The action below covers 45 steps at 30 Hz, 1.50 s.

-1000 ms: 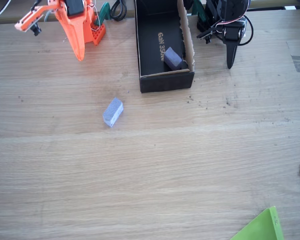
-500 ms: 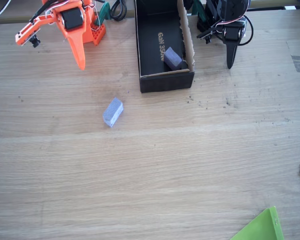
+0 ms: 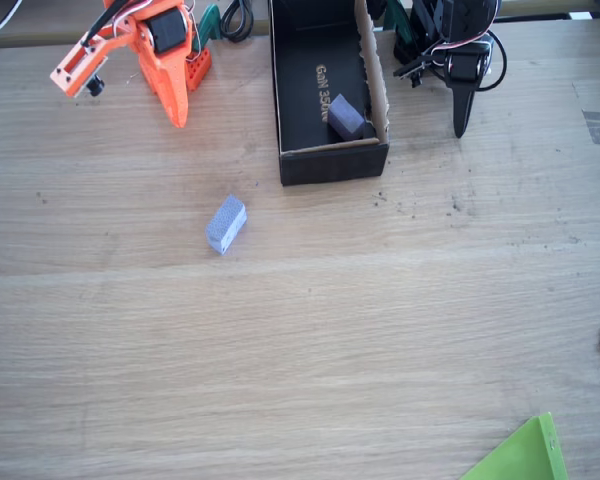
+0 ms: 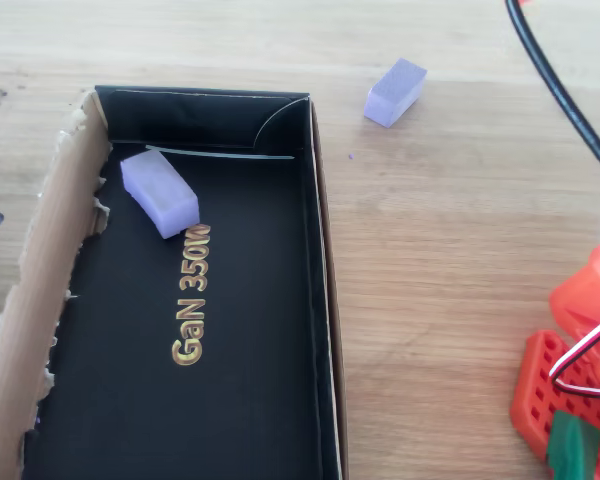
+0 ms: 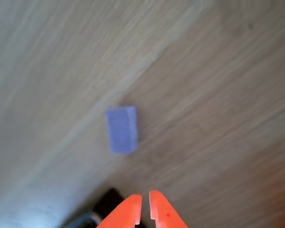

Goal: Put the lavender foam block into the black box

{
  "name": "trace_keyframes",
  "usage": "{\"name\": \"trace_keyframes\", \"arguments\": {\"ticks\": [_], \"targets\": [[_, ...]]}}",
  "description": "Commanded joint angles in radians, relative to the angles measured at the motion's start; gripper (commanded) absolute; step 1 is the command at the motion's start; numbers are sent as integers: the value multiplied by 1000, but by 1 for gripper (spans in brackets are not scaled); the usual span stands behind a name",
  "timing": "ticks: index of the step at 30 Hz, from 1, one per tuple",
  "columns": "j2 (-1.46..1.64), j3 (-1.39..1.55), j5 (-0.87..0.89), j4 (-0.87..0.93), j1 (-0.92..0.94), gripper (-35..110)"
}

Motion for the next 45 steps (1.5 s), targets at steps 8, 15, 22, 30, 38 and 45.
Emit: {"name": "trace_keyframes", "arguments": {"ticks": [8, 15, 22, 30, 38, 45], "targets": [[-23, -89, 216, 69, -26, 0], [-212, -310, 84, 100, -32, 0], [-339, -436, 60, 103, -32, 0], [-476, -617, 60, 167, -43, 0], [-531, -670, 48, 190, -29, 0], [-534, -666, 34, 204, -37, 0]]}}
